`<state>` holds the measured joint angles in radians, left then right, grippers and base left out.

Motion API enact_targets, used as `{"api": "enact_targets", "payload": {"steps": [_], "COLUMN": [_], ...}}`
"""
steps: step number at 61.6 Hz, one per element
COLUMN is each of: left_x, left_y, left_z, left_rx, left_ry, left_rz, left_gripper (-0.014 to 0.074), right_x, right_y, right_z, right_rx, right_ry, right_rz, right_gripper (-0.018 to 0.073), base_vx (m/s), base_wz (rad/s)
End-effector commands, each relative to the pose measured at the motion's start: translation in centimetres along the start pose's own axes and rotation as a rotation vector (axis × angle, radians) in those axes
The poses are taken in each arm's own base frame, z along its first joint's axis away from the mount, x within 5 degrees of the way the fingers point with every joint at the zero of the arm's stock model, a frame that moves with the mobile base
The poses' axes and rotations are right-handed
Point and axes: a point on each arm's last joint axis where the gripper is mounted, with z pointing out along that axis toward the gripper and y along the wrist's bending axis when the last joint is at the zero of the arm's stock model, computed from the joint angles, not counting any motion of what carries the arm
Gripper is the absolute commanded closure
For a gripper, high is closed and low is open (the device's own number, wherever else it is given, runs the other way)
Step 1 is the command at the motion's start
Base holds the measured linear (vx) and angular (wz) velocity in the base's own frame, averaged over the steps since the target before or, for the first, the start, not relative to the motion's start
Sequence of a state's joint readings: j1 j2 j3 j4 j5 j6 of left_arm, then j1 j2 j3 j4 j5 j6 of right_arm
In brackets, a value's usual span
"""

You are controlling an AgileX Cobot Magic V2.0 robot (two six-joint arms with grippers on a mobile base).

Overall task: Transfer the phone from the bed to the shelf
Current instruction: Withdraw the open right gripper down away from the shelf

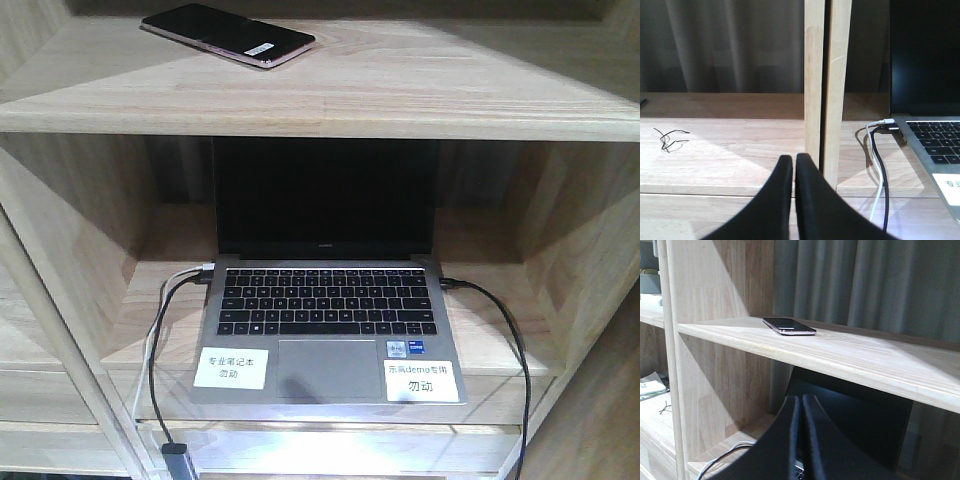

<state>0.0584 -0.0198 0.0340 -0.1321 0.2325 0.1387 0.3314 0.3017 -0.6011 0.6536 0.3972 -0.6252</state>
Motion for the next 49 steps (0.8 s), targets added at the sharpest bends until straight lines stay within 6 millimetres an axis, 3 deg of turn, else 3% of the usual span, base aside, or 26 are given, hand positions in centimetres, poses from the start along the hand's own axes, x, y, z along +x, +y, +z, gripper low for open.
{"api": "enact_targets", "payload": {"steps": [1,14,35,49], "left_x": [-0.6,-0.6,-0.6,-0.6], "left_y": [0.1,0.1,0.1,0.1], "left_z": [0.0,0.0,0.0,0.0], "left_rx": [-0.005,-0.005,-0.005,-0.005], "left_ry": [-0.076,-0.076,-0.076,-0.076], "left_rz": [-0.009,-0.009,-0.009,-0.009], "left_gripper": [0.0596,0.0596,0.0596,0.0596], "right_x": [-1.2,-1.1,0.5,4.3], "right_y": [-0.3,-0.6,-2.2,-2.8], "right_z": [0.0,-0.1,-1.0,-1.8], "right_rx": [0.028,0.07,0.381,0.483], "right_ry": [-0.064,-0.061,0.077,0.015], "right_rz": [0.025,0.119,0.107,0.168], "right_gripper": [0.0564,0.0564,0.0564,0.0564], "base_vx": [0.0,0.0,0.0,0.0], "base_wz": [0.0,0.0,0.0,0.0]}}
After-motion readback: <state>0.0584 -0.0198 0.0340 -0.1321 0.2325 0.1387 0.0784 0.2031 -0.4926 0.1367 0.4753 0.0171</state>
